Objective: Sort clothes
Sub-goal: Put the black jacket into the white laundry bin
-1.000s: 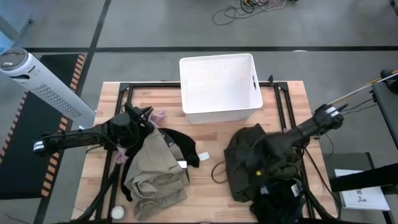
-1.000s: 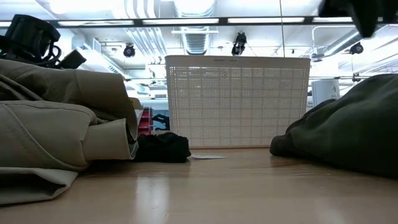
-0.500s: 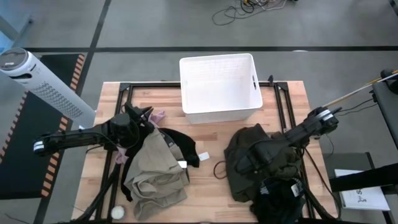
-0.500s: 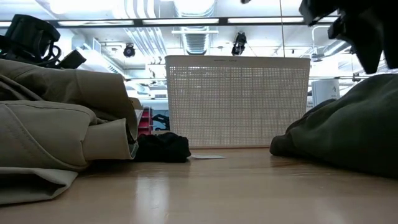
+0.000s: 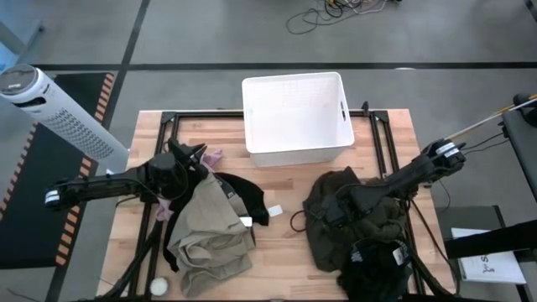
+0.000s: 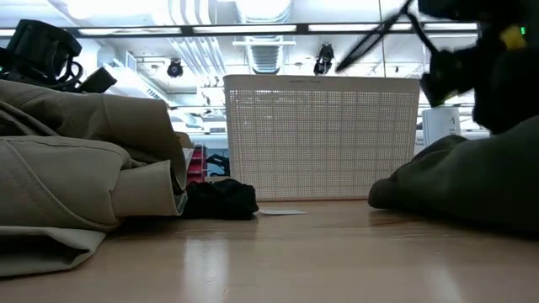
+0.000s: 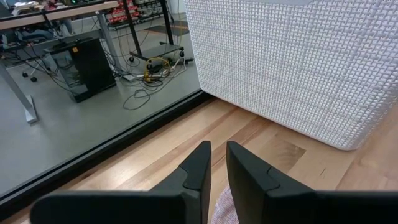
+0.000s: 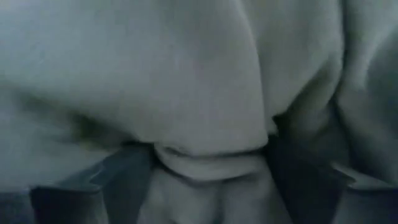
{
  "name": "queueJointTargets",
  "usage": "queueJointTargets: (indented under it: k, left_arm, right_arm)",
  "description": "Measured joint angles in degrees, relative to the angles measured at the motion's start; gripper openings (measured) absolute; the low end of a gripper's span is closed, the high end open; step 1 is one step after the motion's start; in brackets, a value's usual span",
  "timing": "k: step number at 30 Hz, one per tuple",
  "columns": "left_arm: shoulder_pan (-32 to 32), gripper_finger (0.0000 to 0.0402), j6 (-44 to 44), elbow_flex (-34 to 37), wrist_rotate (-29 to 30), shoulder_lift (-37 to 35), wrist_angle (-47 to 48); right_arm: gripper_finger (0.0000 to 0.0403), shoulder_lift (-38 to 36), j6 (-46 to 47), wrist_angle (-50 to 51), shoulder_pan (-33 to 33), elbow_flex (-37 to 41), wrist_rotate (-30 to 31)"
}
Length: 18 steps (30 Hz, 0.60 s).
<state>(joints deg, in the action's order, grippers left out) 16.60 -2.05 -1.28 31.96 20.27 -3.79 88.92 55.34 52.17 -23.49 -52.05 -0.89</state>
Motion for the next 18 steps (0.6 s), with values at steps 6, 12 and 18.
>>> queueJointTargets:
  k: [6,12,18]
  left_arm:
    - [0.0,0.0038,0.0,0.0,0.0,0.0,0.0]
    - [0.0,0.0038,0.0,0.0,0.0,0.0,0.0]
    - [0.0,0.0038,0.0,0.0,0.0,0.0,0.0]
  right_arm:
    - [0.0308,3.8,-0.5,-8.0,0.2,3.3,0.8]
    - [0.0287,5.6,1.0,-11.8,0.4,3.3,3.5]
    - [0.0147,5.7,-0.2,-12.8,0.7,3.3,5.2]
